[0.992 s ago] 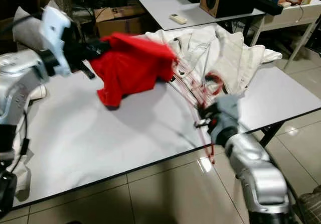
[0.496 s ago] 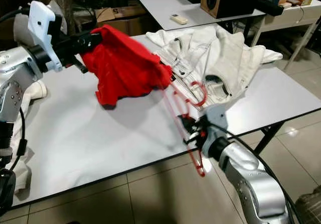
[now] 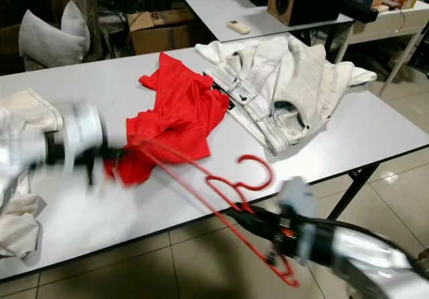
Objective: Hang hanger
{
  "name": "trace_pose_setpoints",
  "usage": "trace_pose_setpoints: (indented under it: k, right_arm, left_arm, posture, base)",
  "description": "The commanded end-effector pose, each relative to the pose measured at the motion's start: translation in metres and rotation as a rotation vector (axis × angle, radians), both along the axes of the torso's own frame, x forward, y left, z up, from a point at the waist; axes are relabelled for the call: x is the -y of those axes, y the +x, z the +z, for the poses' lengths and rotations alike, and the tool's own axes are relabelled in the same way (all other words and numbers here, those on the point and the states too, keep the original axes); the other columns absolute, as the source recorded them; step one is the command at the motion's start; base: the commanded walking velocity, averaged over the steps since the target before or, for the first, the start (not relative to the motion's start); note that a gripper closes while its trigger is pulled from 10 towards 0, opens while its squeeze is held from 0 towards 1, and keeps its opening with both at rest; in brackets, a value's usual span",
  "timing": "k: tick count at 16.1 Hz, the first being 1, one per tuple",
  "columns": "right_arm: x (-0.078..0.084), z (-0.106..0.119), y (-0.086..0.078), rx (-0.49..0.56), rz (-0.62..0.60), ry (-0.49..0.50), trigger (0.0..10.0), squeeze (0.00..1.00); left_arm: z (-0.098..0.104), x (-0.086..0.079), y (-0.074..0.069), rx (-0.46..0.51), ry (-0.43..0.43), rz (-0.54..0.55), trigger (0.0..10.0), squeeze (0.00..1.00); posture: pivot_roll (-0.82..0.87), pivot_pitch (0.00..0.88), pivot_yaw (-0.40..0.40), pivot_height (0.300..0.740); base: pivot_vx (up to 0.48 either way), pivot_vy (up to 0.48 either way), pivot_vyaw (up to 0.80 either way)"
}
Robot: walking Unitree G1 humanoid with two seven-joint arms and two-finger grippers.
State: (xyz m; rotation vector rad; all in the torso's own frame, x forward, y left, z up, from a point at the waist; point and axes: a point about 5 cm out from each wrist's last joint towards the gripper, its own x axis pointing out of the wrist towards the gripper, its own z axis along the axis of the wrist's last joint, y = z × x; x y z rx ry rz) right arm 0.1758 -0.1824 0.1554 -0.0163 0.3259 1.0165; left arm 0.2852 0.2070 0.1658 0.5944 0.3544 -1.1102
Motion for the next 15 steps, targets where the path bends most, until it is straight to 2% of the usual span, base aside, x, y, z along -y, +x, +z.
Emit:
trace_pose_setpoints:
  k: [1, 3, 4, 5, 6, 7, 8, 9, 12, 14, 15]
  right_arm:
    - [0.008, 0.012, -0.005, 0.022, 0.005, 0.008, 10.0, 0.00]
    - [0.012, 0.012, -0.006, 0.020, -0.006, -0.015, 10.0, 0.00]
    - [0.020, 0.009, -0.003, 0.021, -0.064, -0.059, 10.0, 0.00]
    - [0.026, 0.006, 0.005, 0.034, -0.146, -0.105, 10.0, 0.00]
    - [0.030, 0.005, 0.022, 0.067, -0.270, -0.140, 10.0, 0.00]
    - [0.030, 0.005, 0.027, 0.077, -0.302, -0.137, 10.0, 0.00]
    - [0.026, 0.005, 0.034, 0.084, -0.338, -0.122, 10.0, 0.00]
    - [0.019, 0.005, 0.041, 0.091, -0.353, -0.101, 10.0, 0.00]
    - [0.002, 0.000, 0.048, 0.082, -0.328, -0.076, 10.0, 0.00]
    - [-0.001, 0.000, 0.049, 0.077, -0.316, -0.084, 10.0, 0.00]
    - [-0.001, 0.000, 0.049, 0.076, -0.316, -0.094, 10.0, 0.00]
  left_arm:
    - [-0.007, 0.007, -0.020, -0.050, 0.047, -0.113, 0.0, 0.00]
    - [-0.015, 0.006, -0.028, -0.068, 0.078, -0.137, 0.0, 0.00]
    - [-0.022, 0.008, -0.036, -0.074, 0.079, -0.147, 0.0, 0.00]
    - [-0.023, 0.014, -0.037, -0.046, 0.049, -0.138, 1.5, 0.00]
    - [-0.017, 0.022, -0.035, 0.000, -0.027, -0.120, 10.0, 0.00]
    - [-0.014, 0.023, -0.034, 0.011, -0.052, -0.111, 10.0, 0.48]
    - [-0.011, 0.025, -0.033, 0.015, -0.096, -0.095, 10.0, 1.00]
    - [-0.008, 0.025, -0.034, -0.001, -0.133, -0.089, 10.0, 1.00]
    - [0.002, 0.023, -0.044, -0.092, -0.228, -0.095, 10.0, 1.00]
    - [0.021, 0.024, -0.043, -0.125, -0.355, -0.088, 10.0, 1.00]
    - [0.022, 0.024, -0.042, -0.120, -0.369, -0.077, 10.0, 1.00]
  posture:
    - [-0.12, 0.000, 0.079, 0.740]
    - [-0.12, 0.000, 0.080, 0.740]
    - [-0.11, 0.000, 0.081, 0.740]
    - [-0.11, 0.000, 0.081, 0.740]
    - [-0.11, 0.000, 0.080, 0.740]
    - [-0.11, 0.000, 0.080, 0.740]
    - [-0.10, 0.000, 0.073, 0.740]
    - [-0.09, 0.000, 0.072, 0.740]
    - [-0.08, 0.000, 0.068, 0.740]
    - [-0.08, 0.000, 0.064, 0.740]
    - [-0.08, 0.000, 0.064, 0.740]
  base:
    - [0.000, 0.000, 0.00]
    - [0.000, 0.000, 0.00]
    - [0.000, 0.000, 0.00]
    - [0.000, 0.000, 0.00]
    - [0.000, 0.000, 0.00]
    - [0.000, 0.000, 0.00]
    - [0.000, 0.000, 0.00]
    - [0.000, 0.000, 0.00]
    - [0.000, 0.000, 0.00]
    - [0.000, 0.000, 0.00]
    - [0.000, 0.000, 0.00]
